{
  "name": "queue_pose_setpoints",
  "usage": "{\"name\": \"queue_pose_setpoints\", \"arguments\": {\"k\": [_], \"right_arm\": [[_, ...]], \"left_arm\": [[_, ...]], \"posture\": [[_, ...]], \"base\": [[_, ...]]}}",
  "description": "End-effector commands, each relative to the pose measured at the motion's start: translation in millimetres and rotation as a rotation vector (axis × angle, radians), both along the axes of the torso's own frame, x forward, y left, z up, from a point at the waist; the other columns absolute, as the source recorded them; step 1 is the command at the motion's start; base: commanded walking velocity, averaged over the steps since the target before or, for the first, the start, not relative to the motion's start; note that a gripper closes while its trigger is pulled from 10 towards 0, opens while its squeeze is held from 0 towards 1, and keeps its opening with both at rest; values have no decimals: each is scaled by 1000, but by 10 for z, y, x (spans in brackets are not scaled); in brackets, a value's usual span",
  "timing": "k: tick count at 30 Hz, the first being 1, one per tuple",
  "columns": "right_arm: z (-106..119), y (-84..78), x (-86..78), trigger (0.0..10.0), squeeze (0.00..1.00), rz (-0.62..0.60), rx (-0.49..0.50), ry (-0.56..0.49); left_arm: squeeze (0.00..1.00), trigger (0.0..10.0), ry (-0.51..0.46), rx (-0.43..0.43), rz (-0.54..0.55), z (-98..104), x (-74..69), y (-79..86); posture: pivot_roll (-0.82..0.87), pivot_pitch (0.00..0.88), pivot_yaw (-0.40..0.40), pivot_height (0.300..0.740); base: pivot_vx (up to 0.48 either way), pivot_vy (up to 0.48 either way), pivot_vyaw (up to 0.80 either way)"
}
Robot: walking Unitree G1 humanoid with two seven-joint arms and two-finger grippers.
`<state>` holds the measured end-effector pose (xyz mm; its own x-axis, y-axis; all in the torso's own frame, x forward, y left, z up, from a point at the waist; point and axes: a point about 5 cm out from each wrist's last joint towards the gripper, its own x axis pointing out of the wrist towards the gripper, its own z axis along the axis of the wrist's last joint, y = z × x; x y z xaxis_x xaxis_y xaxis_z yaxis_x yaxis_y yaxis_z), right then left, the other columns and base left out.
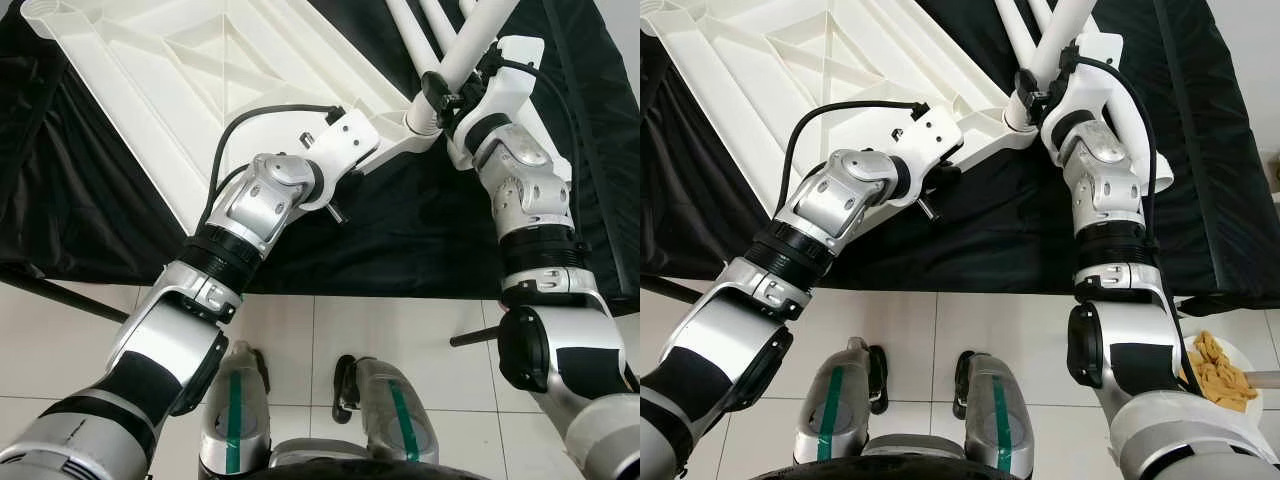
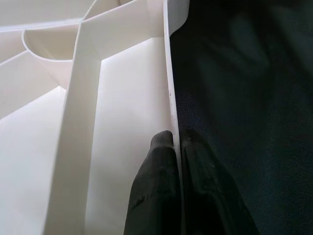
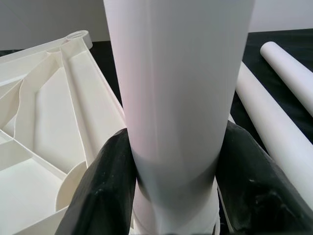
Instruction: Building children table
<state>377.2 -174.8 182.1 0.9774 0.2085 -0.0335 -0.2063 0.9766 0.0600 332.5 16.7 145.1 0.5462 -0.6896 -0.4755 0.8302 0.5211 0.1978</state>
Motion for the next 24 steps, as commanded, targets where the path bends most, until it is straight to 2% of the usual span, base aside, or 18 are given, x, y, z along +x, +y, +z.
{"name": "queue_pose_setpoints", "arguments": {"k": [1,6,17,24], "right_arm": [[-223,-3,-24,10000,0,-11,2,109],[-217,-7,-4,10000,0,-12,8,125],[-180,-67,-7,10000,0,-20,104,133],[-180,-108,-9,10000,0,-38,86,119]], "left_arm": [[0,10000,-59,-2,15,103,21,-11],[0,10000,-64,-1,18,108,28,-8],[0,10000,-73,4,24,115,41,-3],[0,10000,-79,12,24,116,47,-4]], "posture": [[48,64,-18,740],[50,61,-21,740],[48,56,-21,740],[47,54,-21,740]], "base": [[0,0,0],[0,0,0],[0,0,0],[0,0,0]]}}
